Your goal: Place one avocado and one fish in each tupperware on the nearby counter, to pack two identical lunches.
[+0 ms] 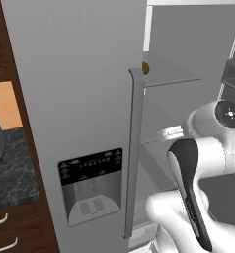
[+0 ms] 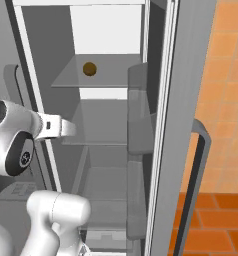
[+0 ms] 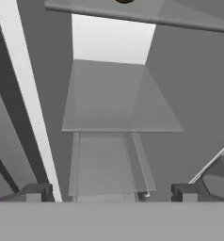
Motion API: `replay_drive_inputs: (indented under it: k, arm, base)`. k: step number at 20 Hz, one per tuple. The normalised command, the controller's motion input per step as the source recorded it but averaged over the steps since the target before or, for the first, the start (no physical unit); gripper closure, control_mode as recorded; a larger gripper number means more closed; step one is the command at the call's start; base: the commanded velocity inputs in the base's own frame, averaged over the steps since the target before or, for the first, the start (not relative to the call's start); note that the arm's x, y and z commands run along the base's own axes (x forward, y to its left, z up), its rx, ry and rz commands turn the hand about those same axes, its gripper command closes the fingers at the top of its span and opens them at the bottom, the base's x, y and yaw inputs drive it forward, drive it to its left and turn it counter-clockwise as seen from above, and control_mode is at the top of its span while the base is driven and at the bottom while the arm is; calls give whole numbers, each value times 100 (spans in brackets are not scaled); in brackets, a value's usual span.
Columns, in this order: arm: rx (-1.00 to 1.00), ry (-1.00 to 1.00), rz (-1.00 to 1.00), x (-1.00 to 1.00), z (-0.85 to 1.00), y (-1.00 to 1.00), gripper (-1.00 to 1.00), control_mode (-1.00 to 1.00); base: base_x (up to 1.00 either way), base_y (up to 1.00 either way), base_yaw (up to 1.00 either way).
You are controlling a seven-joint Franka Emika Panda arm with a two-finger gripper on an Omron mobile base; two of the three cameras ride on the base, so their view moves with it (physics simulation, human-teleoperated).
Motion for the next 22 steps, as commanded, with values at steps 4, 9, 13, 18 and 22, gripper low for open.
replay_drive_inputs:
  k: [4,9,13,18,22]
  arm:
    - [0,-31,0,35,95,-8,-100,-100]
    - [1,-19,5,56,85,-20,-100,-100]
    - [8,10,25,100,17,-53,-100,-100]
    - [4,13,15,92,2,-11,-100,-100]
    - [0,20,-1,100,6,28,-100,-100]
  base:
    - [0,0,0]
    - [0,0,0]
    - [0,0,0]
    - [0,0,0]
    - [0,0,0]
